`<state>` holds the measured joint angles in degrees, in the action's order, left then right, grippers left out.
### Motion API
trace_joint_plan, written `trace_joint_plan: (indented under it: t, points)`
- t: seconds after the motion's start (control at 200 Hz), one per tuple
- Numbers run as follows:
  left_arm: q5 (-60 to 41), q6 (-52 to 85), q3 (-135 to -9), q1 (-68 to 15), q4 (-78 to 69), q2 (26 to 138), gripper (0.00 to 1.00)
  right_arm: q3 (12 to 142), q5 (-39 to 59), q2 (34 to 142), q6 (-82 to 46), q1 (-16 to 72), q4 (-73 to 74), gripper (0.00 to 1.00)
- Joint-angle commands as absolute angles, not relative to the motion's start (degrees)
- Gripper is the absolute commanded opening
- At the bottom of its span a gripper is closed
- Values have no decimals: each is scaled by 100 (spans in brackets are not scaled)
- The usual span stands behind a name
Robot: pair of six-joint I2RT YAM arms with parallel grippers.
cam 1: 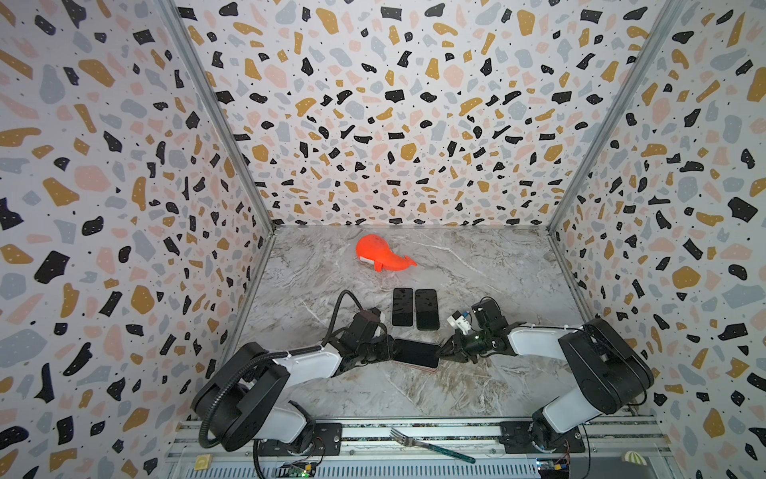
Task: Put the phone into the phone case
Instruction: 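Press the phone down into the case with the right gripper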
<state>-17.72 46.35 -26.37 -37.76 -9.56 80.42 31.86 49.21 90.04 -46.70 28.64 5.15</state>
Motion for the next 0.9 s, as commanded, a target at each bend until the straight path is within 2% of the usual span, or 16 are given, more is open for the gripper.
trace_joint_plan:
  t: [0.0,0.2,0.491,0.686,0.896]
  points:
    - [-2261,4755,-2562,-3987,-1302,7992,40,3106,4119,9061,-4782,3085,152,4]
    - [-2242,4789,-2566,-4025,-1362,8006,39,3185,3899,9068,-4712,3248,37,7]
    - [-2220,4651,-2672,-4025,-1197,8050,39,3583,3519,8869,-4284,3306,-716,20]
    - [-2169,4599,-2698,-4008,-1113,8025,39,3643,3313,8612,-4244,3350,-988,34]
    - [-2131,4542,-2676,-3931,-999,7957,39,3725,3061,8247,-4267,3460,-1260,39]
